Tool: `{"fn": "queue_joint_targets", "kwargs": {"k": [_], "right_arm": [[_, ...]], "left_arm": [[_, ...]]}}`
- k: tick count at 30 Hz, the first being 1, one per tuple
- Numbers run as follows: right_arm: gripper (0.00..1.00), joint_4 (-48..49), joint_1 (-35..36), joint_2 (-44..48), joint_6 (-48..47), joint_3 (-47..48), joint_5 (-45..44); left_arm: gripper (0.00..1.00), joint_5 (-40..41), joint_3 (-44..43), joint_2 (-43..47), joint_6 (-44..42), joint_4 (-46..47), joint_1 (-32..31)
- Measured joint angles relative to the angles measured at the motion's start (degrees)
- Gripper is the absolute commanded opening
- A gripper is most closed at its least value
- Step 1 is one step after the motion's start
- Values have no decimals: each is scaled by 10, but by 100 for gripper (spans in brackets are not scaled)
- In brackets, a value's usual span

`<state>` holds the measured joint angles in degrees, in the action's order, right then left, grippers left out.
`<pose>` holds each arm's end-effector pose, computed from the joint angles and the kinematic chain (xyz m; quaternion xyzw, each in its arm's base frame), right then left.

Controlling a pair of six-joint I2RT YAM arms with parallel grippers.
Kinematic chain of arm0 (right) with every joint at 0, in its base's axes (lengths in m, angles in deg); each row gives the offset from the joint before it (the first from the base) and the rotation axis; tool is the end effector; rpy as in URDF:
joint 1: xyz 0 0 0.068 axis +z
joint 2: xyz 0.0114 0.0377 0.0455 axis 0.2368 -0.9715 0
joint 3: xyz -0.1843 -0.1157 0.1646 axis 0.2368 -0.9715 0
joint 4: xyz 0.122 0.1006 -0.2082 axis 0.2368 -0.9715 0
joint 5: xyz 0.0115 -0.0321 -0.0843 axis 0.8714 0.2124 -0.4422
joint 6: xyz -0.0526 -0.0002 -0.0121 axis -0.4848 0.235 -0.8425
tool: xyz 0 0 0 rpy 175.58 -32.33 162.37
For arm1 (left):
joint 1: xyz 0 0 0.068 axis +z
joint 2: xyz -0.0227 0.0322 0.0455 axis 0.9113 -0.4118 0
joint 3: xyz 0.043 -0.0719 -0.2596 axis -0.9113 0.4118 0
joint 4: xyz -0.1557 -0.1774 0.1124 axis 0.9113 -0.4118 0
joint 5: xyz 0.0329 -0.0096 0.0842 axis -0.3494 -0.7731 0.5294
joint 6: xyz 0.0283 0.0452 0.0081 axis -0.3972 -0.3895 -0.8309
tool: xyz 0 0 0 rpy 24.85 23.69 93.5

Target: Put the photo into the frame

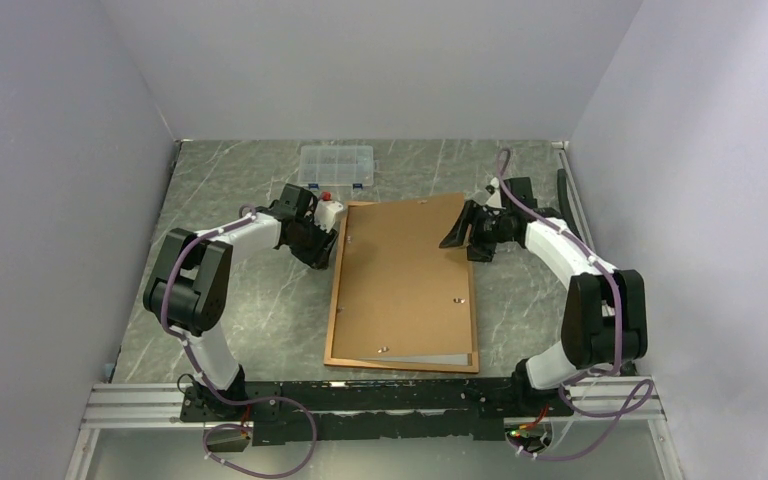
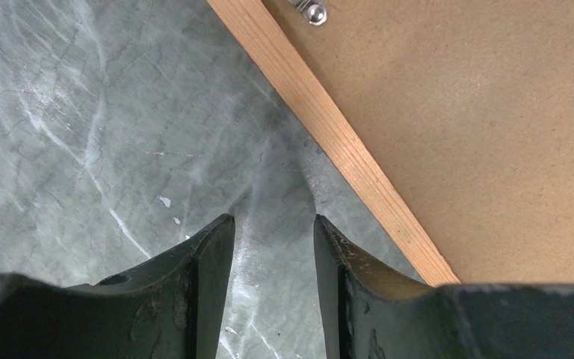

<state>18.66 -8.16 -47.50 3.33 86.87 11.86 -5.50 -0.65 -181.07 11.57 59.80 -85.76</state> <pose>0.2956 0.0477 0.2176 0.1321 0.9183 0.3340 0.1664 0.3226 -0.1290 0.1622 0.3176 0.9074 -0.1563 0.2267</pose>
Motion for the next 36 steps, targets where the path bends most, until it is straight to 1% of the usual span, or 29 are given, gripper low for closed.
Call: {"fn": "queue_joint_targets", "kwargs": {"k": [2, 4, 5, 6, 7, 8, 13, 16, 18, 20, 23, 28, 32, 36], "right_arm": [[64, -12, 16, -6, -1, 11, -29], [76, -26, 35, -16, -2, 22, -64], [87, -35, 45, -23, -2, 28, -82], [95, -42, 52, -30, -1, 34, -98], [99, -53, 63, -38, -1, 41, -117], [99, -60, 71, -43, 0, 46, -136], [100, -96, 97, -49, -1, 63, -203], [100, -122, 110, -55, -2, 90, -239], [100, -133, 120, -59, -2, 113, -262], [100, -142, 129, -62, -4, 131, -285], [100, -152, 140, -62, -7, 142, -313], [100, -144, 158, -38, -3, 136, -322], [89, -94, 195, 13, 25, 108, -291], [79, 5, 269, 38, 82, 54, -243]], "left_arm": [[48, 0, 0, 0, 0, 0, 0], [48, 0, 1, 2, 0, -1, 0], [48, 0, 2, 2, 0, -2, 0], [48, 0, 2, 3, 0, -2, 0], [48, 0, 3, 4, 0, -3, 0], [48, 0, 4, 5, 0, -3, 0], [48, 0, 8, 12, 0, -17, 0], [49, 1, 8, 14, -1, -26, 0], [53, 3, 8, 16, -1, -31, -1], [61, 5, 8, 17, -1, -35, 0], [69, 4, 8, 22, 0, -45, 5], [70, -17, -7, 36, 4, -77, 34], [70, -50, -18, 49, 15, -90, 55], [67, -95, -17, 54, 30, -102, 53]]}}
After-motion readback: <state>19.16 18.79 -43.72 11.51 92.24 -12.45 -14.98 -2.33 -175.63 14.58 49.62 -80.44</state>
